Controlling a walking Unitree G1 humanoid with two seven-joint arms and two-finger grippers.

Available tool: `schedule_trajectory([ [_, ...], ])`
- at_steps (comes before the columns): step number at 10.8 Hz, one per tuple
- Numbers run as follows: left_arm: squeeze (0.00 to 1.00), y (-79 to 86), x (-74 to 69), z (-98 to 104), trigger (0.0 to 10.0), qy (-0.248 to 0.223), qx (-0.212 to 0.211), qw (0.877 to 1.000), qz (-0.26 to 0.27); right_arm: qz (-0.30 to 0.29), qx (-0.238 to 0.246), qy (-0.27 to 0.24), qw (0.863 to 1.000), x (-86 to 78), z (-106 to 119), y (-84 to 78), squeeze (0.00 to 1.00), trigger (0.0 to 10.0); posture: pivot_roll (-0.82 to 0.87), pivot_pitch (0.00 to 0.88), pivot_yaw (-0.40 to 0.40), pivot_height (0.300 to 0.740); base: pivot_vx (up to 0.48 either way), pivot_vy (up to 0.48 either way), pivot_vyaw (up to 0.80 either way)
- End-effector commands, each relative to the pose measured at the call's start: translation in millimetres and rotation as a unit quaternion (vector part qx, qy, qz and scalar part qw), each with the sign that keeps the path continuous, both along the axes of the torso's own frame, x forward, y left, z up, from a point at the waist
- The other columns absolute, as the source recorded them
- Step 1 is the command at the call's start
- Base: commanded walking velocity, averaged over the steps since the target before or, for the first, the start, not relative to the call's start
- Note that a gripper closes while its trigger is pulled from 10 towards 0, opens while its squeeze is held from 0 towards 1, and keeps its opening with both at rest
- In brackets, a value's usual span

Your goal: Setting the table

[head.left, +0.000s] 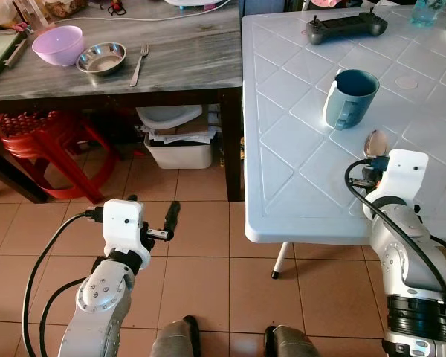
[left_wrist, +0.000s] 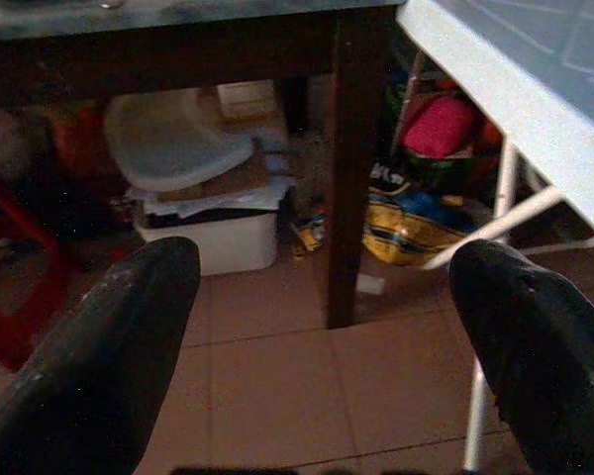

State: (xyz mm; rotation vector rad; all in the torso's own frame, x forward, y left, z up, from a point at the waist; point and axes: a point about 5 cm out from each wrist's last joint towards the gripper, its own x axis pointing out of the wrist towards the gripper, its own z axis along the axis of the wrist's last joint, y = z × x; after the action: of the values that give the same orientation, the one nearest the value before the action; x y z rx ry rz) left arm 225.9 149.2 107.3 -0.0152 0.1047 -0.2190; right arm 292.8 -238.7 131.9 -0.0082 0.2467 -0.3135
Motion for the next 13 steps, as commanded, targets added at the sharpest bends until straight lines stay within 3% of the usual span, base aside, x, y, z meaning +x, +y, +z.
schedule_trajectory([
  [1, 0.0, -1.3, -3.1, 2, 10.0, -0.002, -0.003, 1.0, -0.021, -0.015, 0.032, 0.126, 0.991, -19.4, -52, -1.8, 0.0, 0.0, 0.03, 0.186, 0.125, 0.74, 0.0, 0.0, 0.0],
  [5, 0.0, -5.2, 0.9, -2, 10.0, 0.0, -0.015, 1.0, -0.018, 0.006, 0.084, 0.076, 0.994, -16.7, -44, 19.3, 0.0, 0.0, 0.02, 0.15, 0.097, 0.74, 0.0, 0.0, 0.0],
  [8, 0.0, -8.4, 5.9, -3, 10.0, -0.005, -0.023, 1.0, -0.012, 0.075, 0.144, 0.104, 0.981, -22.4, -52, 55.2, 0.0, 0.0, 0.01, 0.13, 0.084, 0.74, 0.0, 0.0, 0.0],
  [9, 0.0, -8.8, 8.4, -4, 10.0, -0.005, -0.024, 1.0, -0.007, 0.135, 0.173, 0.124, 0.968, -24.6, -54, 74.4, 0.0, 0.0, 0.01, 0.123, 0.08, 0.74, 0.0, 0.0, 0.0],
  [11, 0.0, -9.1, 11.7, -5, 10.0, -0.005, -0.024, 1.0, 0.002, 0.204, 0.158, 0.117, 0.959, -23.3, -47, 87.8, 0.0, 0.0, 0.0, 0.118, 0.076, 0.74, 0.0, 0.0, 0.0],
  [13, 0.0, -8.5, 13.7, -7, 10.0, -0.003, -0.02, 1.0, 0.012, 0.24, 0.096, 0.051, 0.965, -12.2, -28, 90.6, 0.0, 0.0, -0.01, 0.112, 0.073, 0.74, 0.0, 0.405, 0.0],
])
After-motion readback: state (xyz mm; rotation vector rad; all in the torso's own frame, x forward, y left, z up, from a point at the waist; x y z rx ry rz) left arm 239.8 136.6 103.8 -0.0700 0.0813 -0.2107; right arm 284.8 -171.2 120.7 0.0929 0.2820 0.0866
